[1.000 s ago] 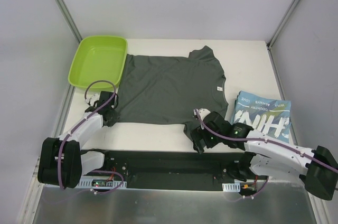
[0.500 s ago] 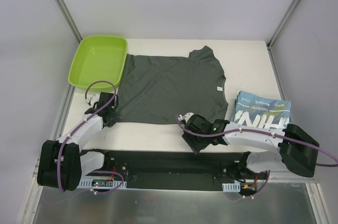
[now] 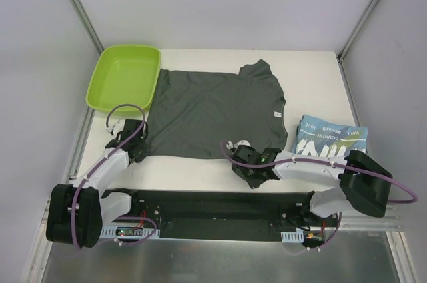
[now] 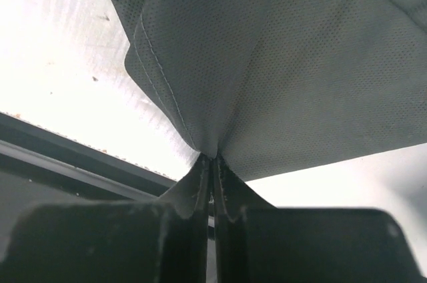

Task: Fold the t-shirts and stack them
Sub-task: Grap the side of the flattened tshirt closest away from the robot with both arms, then fold the flattened tshirt in 1/3 of the way

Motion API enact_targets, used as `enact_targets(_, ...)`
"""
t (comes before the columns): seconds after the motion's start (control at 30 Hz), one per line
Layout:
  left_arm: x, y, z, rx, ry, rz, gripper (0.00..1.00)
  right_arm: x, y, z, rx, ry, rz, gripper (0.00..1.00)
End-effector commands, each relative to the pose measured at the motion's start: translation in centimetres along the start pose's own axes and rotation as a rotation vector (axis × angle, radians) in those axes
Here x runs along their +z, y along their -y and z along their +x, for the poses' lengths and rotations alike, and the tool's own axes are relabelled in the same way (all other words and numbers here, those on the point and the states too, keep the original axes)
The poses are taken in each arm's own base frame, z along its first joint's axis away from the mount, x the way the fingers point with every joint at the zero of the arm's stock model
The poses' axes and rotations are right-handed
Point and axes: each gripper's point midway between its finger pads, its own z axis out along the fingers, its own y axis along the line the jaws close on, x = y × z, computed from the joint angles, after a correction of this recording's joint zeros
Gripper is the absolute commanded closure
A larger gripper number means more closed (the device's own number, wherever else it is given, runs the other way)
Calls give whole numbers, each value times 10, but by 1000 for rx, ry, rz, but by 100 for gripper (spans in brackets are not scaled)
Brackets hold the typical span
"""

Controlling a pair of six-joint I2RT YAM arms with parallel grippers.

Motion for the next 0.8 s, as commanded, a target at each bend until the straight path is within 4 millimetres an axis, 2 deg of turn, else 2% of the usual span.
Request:
enact_targets(0.0, -4, -8, 11, -5, -27, 20, 100, -9, 3, 19, 33, -56, -4, 99)
enact_targets(0.13, -12, -9, 22, -23, -50, 75, 100, -18, 2, 27, 32, -47, -48, 100)
enact_targets(0.33, -30, -13, 35, -51, -62, 163, 100, -38, -15, 38, 33, -19, -196, 99)
enact_targets(0.43, -41, -7, 37, -58, -66, 228, 100, -47, -16, 38, 45, 24, -228, 99)
enact_targets(0.63, -55, 5, 26, -63, -39, 279, 100, -58, 6, 28, 38, 94, -138, 100)
enact_targets(0.77, -58, 12, 11, -58, -17, 249, 100, -65, 21, 6, 49, 137, -78, 99)
